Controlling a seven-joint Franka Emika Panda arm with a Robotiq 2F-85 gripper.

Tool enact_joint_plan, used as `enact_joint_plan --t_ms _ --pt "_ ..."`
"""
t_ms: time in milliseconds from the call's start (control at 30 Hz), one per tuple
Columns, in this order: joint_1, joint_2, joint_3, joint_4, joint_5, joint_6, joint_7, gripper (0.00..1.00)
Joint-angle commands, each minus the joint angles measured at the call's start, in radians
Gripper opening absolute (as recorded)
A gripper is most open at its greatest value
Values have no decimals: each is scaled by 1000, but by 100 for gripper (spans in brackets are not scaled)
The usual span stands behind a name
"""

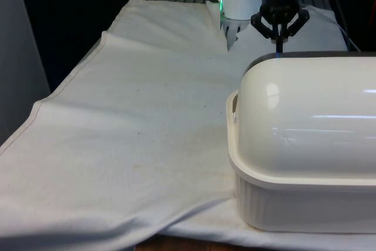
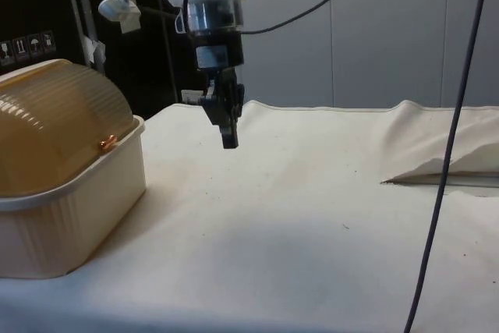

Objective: Open the lid, then close it.

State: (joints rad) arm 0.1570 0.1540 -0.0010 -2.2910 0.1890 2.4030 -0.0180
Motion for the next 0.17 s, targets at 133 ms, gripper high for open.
enact_joint_plan --t_ms 133 --pt "0 -3 -2 -18 -2 30 1 0"
